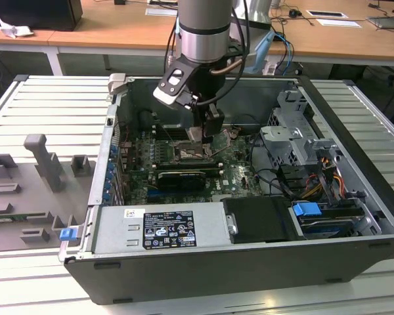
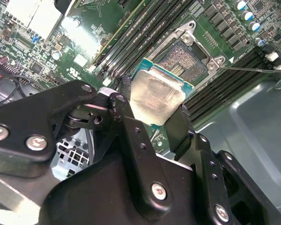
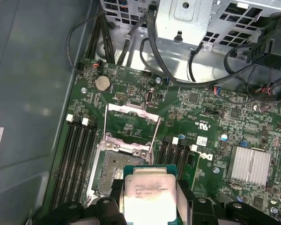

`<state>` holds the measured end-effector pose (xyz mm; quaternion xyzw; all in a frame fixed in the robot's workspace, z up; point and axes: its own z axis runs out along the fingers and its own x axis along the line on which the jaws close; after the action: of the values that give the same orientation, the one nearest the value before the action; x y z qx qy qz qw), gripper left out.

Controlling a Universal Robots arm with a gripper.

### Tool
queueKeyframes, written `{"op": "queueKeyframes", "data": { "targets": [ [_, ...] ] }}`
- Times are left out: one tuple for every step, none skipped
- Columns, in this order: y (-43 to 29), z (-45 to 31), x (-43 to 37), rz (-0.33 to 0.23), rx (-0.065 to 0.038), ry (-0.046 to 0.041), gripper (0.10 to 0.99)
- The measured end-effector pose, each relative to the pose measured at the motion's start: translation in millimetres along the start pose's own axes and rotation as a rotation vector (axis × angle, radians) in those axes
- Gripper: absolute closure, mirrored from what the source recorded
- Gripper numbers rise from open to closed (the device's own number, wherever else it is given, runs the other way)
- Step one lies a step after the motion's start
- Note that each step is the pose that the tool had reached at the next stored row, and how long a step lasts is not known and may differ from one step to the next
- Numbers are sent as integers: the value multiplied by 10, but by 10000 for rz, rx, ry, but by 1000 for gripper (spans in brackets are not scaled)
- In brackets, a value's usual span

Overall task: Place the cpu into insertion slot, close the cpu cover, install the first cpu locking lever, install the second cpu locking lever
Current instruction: 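Place the cpu into insertion slot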

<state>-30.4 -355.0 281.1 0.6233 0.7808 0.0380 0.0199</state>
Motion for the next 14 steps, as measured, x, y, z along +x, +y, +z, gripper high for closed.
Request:
{"op": "queueKeyframes", "data": {
  "targets": [
    [0, 4, 0, 0, 1, 0, 549],
    [-1, 9, 0, 0, 0, -1, 549],
    [-1, 14, 0, 0, 1, 0, 549],
    [-2, 19, 0, 0, 0, 0, 549],
    [-2, 26, 0, 0, 1, 0, 549],
    [-3, 33, -1, 0, 0, 0, 549],
    [-3, 36, -1, 0, 0, 1, 549],
    [-3, 39, -1, 0, 0, -1, 549],
    [-4, 44, -1, 0, 1, 0, 549],
    [-4, 47, -1, 0, 0, 0, 549],
    [-4, 50, -1, 0, 1, 0, 549],
    [-5, 56, -1, 0, 0, 0, 549],
    [-5, 61, -1, 0, 0, 0, 549],
    [-5, 64, -1, 0, 0, 0, 549]
  ]
}}
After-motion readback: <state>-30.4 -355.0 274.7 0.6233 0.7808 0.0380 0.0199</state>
